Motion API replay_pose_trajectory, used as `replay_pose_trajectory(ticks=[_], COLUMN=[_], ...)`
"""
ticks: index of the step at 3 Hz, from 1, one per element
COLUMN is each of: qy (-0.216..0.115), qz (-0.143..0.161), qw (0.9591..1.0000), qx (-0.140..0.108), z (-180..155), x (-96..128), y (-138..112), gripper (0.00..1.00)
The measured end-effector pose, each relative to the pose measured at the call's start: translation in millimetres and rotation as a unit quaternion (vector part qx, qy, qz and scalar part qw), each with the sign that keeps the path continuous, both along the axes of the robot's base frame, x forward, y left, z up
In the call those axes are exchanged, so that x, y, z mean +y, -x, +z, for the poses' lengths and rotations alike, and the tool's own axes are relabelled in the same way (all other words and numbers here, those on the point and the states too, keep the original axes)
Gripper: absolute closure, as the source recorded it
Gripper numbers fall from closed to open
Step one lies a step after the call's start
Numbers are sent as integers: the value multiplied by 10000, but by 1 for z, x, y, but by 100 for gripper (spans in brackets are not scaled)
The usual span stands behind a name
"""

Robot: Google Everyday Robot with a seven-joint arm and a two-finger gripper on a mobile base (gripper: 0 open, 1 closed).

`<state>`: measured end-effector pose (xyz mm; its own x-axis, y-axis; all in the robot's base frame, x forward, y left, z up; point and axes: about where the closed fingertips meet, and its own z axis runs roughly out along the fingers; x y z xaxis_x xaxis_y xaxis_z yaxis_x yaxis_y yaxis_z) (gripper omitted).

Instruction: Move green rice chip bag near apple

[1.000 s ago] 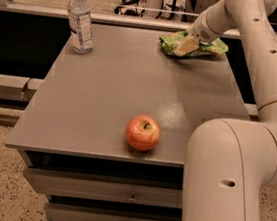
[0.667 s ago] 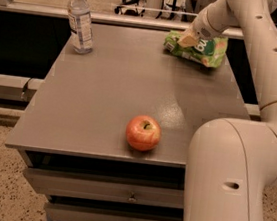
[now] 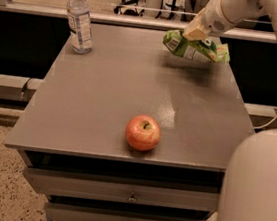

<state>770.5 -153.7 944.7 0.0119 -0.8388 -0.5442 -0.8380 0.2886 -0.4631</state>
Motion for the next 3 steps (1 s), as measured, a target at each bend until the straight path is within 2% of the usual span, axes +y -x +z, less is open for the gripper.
replay_pose_trajectory(ticks=[1,3], qy=[65,270], qz=[276,904], qw=[9996,9955], qx=[-40,41], z=[2,-21], x=[4,21], y=[52,176], gripper=[100,100])
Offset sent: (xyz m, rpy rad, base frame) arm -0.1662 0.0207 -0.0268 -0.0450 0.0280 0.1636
